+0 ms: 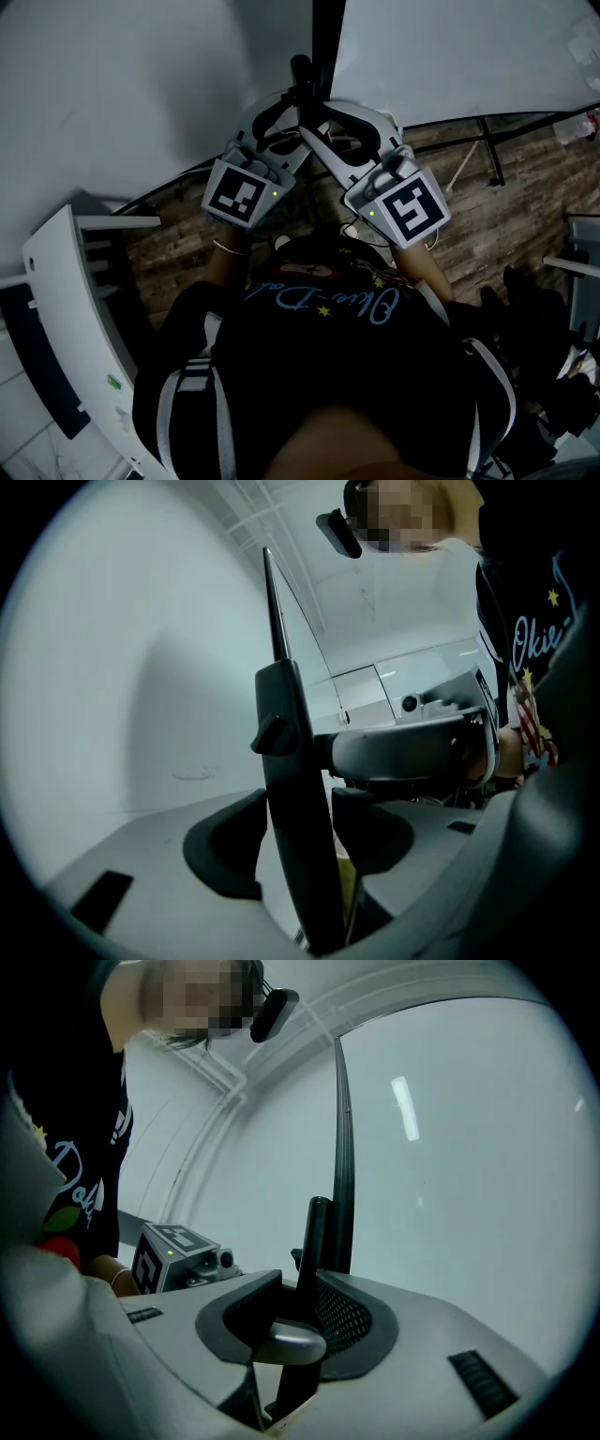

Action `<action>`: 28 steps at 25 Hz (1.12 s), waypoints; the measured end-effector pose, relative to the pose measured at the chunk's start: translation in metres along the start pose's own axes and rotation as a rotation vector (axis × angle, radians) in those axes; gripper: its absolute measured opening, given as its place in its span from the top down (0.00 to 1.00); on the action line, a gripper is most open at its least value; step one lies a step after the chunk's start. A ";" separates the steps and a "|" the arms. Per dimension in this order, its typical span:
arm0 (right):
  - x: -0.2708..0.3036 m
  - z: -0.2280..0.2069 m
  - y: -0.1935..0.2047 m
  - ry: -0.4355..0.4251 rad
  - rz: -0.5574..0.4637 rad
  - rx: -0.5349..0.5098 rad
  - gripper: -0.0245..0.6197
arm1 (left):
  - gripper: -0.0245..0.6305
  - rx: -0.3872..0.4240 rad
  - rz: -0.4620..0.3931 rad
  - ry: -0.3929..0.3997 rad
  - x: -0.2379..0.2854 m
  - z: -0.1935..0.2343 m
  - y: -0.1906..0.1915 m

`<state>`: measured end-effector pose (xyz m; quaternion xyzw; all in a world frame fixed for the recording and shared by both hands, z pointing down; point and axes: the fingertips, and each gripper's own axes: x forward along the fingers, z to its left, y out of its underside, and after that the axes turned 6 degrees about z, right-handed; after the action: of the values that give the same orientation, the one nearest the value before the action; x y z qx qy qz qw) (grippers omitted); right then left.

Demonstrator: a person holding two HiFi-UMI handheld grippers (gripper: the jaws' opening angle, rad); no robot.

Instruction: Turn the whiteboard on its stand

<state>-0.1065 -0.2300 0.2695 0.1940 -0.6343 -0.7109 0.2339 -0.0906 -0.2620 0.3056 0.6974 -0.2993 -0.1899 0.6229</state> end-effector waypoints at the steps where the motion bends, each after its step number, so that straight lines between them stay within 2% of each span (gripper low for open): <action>1: 0.000 0.000 0.000 0.005 0.001 -0.002 0.79 | 0.62 -0.002 0.001 0.000 0.001 0.000 -0.001; 14: 0.000 -0.002 -0.001 0.055 -0.003 0.024 0.79 | 0.66 -0.084 -0.035 0.001 0.002 0.002 -0.003; 23: 0.000 -0.001 -0.004 0.037 -0.028 0.023 0.79 | 0.66 -0.082 -0.022 0.008 0.001 0.003 -0.002; 28: 0.000 -0.003 -0.001 0.038 -0.009 0.033 0.80 | 0.67 -0.104 0.007 0.004 0.001 0.003 -0.001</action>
<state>-0.1052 -0.2319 0.2678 0.2142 -0.6405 -0.6976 0.2392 -0.0915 -0.2645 0.3042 0.6635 -0.2902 -0.2016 0.6594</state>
